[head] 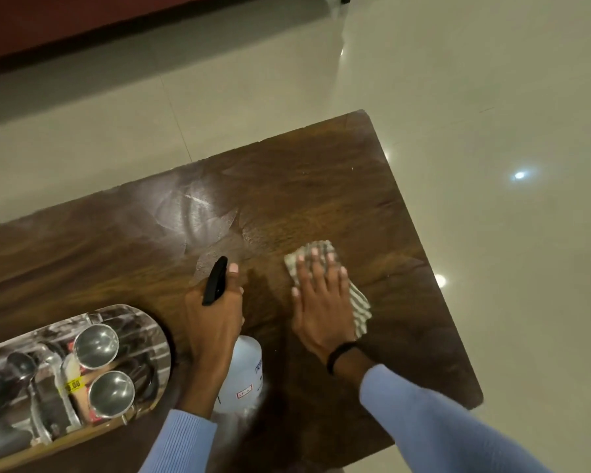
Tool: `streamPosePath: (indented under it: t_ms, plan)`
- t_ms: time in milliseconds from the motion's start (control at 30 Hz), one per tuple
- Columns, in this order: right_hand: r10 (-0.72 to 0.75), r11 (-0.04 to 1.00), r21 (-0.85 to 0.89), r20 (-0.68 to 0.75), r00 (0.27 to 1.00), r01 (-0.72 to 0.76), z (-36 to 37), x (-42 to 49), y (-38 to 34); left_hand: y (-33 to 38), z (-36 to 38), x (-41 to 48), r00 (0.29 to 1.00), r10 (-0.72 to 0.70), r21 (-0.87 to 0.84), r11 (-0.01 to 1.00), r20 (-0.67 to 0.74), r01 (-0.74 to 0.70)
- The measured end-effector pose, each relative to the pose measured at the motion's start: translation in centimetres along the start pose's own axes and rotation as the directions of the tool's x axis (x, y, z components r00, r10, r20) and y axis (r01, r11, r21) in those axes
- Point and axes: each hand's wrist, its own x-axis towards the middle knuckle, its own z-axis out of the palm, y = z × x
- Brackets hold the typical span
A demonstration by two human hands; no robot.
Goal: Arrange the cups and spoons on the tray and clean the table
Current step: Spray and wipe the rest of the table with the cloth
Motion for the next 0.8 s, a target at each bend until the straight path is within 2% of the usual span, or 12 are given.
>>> streamPosePath:
  t_ms: [133, 200, 267, 400, 533, 633, 700, 800]
  plan:
    - [-0.210, 0.978, -0.004, -0.047, 0.977, 0.210, -0.9, 8.6, -2.7, -1.1, 0.2, -0.9, 1.000, -0.005, 0.004, 1.000, 0.007, 0.005]
    - [-0.178, 0.984, -0.025, -0.075, 0.981, 0.176, -2.4, 12.5, -0.8, -1.6, 0.0, -1.3, 1.000, 0.000, 0.031, 1.000, 0.000, 0.000]
    - [-0.078, 0.997, -0.031, -0.137, 0.988, 0.074, -3.4, 13.6, 2.7, -1.9, -0.4, -1.7, 1.000, 0.011, 0.030, 1.000, -0.016, -0.010]
    - [0.071, 0.997, -0.009, -0.177, 0.982, -0.074, -3.0, 6.0, 6.9, -2.2, -1.5, -2.8, 1.000, -0.005, 0.007, 1.000, 0.000, 0.005]
    - [-0.011, 1.000, -0.024, -0.058, 0.998, 0.010, 0.5, -2.1, 2.7, -3.3, -2.3, -4.1, 1.000, 0.001, -0.007, 1.000, 0.003, -0.001]
    - [-0.012, 1.000, -0.017, -0.071, 0.997, 0.011, 1.3, -0.7, 0.0, -4.4, -3.0, -5.0, 0.999, -0.017, -0.012, 1.000, -0.032, 0.016]
    - [-0.076, 0.997, -0.024, -0.056, 0.996, 0.074, 1.5, 0.4, -2.0, -5.1, -3.6, -5.6, 0.999, -0.025, -0.026, 0.999, -0.041, 0.024]
    - [-0.308, 0.950, -0.041, 0.033, 0.951, 0.309, 3.4, -1.7, -5.0, -6.3, -4.5, -6.4, 0.996, -0.022, -0.013, 1.000, -0.083, 0.021]
